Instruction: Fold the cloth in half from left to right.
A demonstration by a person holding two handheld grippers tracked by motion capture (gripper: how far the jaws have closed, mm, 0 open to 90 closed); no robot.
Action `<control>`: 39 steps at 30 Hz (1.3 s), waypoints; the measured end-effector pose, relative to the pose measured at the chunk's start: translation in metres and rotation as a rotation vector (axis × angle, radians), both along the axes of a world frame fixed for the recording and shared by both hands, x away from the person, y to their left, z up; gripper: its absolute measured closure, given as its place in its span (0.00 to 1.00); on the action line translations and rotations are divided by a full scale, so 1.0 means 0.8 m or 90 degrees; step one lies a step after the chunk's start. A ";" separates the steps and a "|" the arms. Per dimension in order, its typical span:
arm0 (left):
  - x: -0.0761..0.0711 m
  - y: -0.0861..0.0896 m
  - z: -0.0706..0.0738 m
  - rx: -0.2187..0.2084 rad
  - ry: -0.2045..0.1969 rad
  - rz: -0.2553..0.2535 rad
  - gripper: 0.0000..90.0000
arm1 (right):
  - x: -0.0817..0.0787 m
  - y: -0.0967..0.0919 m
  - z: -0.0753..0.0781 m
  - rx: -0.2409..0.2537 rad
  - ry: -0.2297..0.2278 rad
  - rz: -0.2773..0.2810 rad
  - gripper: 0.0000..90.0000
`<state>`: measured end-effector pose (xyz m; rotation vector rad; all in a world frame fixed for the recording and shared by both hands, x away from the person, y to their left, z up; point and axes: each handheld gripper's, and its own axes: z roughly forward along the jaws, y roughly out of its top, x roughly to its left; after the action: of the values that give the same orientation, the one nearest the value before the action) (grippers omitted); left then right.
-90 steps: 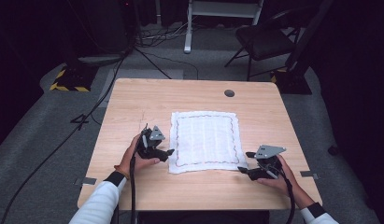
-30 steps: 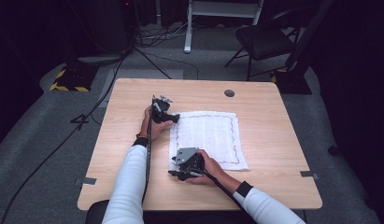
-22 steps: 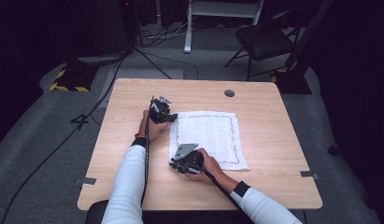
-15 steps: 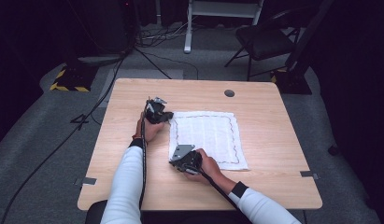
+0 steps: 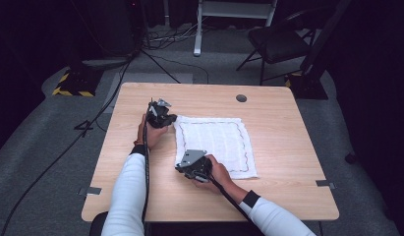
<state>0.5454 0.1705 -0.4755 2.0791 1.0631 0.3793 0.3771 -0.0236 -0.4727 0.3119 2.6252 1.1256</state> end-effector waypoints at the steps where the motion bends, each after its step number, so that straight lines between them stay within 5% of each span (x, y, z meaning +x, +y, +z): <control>1: -0.002 0.002 0.006 -0.002 -0.010 -0.002 0.97 | -0.001 -0.001 0.003 0.002 -0.004 0.000 0.96; 14: 0.000 -0.026 0.031 0.001 -0.040 -0.017 0.97 | -0.003 -0.050 0.033 0.029 -0.025 -0.034 0.96; 25: 0.004 -0.098 0.041 0.018 -0.061 -0.068 0.97 | -0.014 -0.109 0.036 0.044 -0.024 -0.067 0.96; 39: 0.012 -0.149 0.047 0.021 -0.067 -0.101 0.97 | -0.020 -0.175 0.039 0.050 -0.018 -0.117 0.96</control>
<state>0.5546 0.0515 -0.4381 2.1307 0.8297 0.4237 0.3613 -0.1635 -0.4414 0.5379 2.4720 1.1634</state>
